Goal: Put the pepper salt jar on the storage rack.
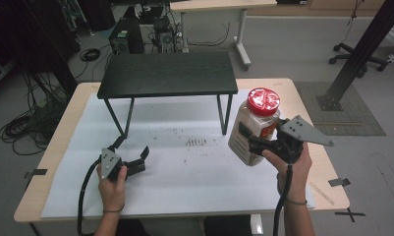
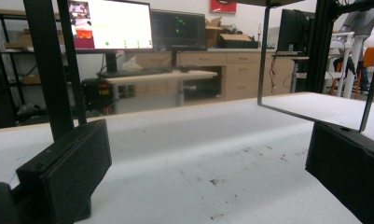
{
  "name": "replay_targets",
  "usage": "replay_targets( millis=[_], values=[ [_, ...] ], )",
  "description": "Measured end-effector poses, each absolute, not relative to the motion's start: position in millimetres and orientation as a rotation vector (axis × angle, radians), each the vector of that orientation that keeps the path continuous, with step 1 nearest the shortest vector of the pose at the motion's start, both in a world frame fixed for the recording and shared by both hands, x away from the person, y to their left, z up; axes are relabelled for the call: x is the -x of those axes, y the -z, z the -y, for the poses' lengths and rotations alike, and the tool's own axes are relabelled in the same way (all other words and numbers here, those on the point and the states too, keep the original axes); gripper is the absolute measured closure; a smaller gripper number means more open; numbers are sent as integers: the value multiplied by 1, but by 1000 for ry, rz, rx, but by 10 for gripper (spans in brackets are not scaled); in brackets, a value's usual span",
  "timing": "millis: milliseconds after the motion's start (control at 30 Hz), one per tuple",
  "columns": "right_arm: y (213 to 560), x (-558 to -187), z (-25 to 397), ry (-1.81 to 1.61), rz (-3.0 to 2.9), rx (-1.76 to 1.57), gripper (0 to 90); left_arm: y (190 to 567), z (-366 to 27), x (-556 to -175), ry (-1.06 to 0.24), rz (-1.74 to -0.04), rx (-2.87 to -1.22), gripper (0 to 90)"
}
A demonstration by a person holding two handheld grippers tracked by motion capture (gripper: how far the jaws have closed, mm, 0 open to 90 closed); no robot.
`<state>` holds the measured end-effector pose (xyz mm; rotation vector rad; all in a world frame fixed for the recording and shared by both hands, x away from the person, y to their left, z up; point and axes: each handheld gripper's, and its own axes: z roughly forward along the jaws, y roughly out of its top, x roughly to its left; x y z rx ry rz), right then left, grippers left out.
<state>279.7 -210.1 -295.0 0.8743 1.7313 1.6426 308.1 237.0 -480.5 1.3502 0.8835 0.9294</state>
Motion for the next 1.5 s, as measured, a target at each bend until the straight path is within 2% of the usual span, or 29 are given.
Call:
replay_targets(
  millis=[1500],
  values=[
    [207,-349,163,-1711,-1851,-772,247,480,-237,-308,-925,-885,-1352,4]
  ],
)
